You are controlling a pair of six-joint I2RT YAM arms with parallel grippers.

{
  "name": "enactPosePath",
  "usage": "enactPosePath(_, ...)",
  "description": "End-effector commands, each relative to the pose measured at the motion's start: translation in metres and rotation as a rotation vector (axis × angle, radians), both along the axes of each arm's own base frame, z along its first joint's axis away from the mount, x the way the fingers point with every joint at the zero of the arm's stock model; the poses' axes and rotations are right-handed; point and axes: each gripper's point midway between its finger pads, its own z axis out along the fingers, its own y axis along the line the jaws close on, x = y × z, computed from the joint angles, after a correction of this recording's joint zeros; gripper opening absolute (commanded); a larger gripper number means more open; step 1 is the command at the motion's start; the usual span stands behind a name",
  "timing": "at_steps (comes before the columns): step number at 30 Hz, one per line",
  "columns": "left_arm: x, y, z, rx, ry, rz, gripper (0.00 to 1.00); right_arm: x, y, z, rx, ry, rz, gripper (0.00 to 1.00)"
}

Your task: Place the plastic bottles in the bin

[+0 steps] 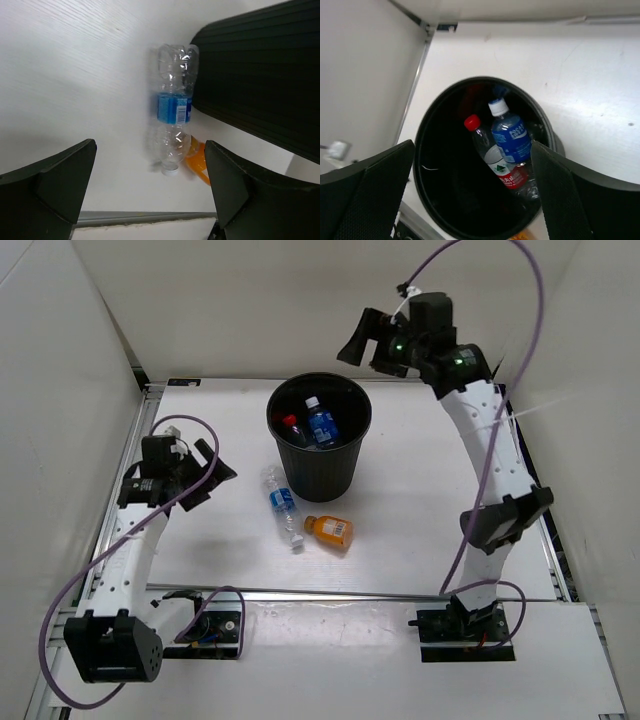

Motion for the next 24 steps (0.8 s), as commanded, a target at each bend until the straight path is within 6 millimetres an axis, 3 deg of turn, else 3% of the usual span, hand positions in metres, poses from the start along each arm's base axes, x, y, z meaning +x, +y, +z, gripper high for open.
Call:
enactPosePath(1, 0.011, -0.026, -0.014, -0.135, -0.016, -0.088, 1.00, -0.014, -0.042, 0.060, 0.017, -0.150, -0.089, 1.00)
enactPosePath(3, 0.015, -0.036, -0.030, -0.166, 0.024, -0.118, 1.00, -0.022, -0.054, 0.073, 0.030, -0.175, -0.102, 1.00)
enactPosePath(6, 0.026, -0.059, -0.049, -0.157, 0.078, -0.197, 1.00, -0.032, -0.064, 0.076, 0.030, -0.177, -0.115, 1.00)
enactPosePath(8, 0.036, -0.070, -0.049, -0.149, 0.094, -0.225, 1.00, -0.034, -0.069, 0.062, 0.016, -0.140, -0.118, 1.00)
enactPosePath(9, 0.040, -0.074, -0.060, -0.127, 0.124, -0.235, 1.00, -0.038, -0.075, 0.065, 0.017, -0.144, -0.127, 1.00)
enactPosePath(12, 0.049, -0.092, -0.067, -0.094, 0.138, -0.285, 1.00, -0.044, -0.084, 0.056, 0.006, -0.113, -0.136, 1.00)
enactPosePath(17, 0.045, -0.111, -0.093, -0.063, 0.181, -0.357, 1.00, -0.052, -0.097, 0.057, 0.017, -0.103, -0.155, 1.00)
enactPosePath(19, 0.037, -0.109, -0.113, -0.054, 0.218, -0.364, 1.00, -0.051, -0.105, 0.058, 0.016, -0.105, -0.174, 1.00)
enactPosePath(24, 0.031, -0.114, -0.137, -0.067, 0.217, -0.386, 1.00, -0.065, -0.115, 0.064, 0.009, -0.120, -0.170, 1.00)
